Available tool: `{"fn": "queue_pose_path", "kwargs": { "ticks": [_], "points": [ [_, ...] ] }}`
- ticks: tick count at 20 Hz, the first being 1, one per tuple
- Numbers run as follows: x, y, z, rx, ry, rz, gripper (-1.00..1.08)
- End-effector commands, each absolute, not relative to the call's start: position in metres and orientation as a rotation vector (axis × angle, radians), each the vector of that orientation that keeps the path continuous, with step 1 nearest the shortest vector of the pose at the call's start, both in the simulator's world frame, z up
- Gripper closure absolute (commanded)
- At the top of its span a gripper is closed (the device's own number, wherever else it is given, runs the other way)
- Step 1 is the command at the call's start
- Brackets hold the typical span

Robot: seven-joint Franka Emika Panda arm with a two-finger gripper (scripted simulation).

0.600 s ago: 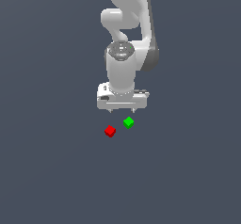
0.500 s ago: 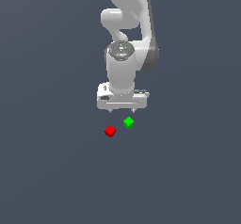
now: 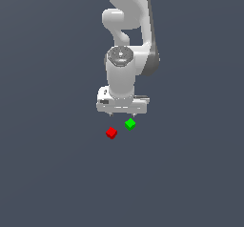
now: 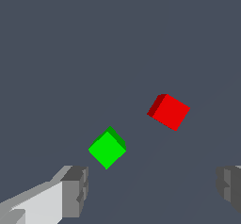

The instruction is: Stack the red cube on top of the green cube.

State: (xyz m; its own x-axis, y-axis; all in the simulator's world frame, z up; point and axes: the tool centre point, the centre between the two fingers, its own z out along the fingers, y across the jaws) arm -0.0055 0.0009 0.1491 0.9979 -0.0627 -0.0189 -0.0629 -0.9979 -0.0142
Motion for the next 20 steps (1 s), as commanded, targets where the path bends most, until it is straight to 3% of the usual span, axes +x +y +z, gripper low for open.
{"fn": "queue_pose_path", "kwargs": {
  "ticks": [1,20],
  "points": [
    [-0.002,-0.003,0.143,-3.124,0.163,0.027,-0.92],
    [0.022,-0.049,0.075,-3.015,0.883,0.001,-0.92]
  ]
}}
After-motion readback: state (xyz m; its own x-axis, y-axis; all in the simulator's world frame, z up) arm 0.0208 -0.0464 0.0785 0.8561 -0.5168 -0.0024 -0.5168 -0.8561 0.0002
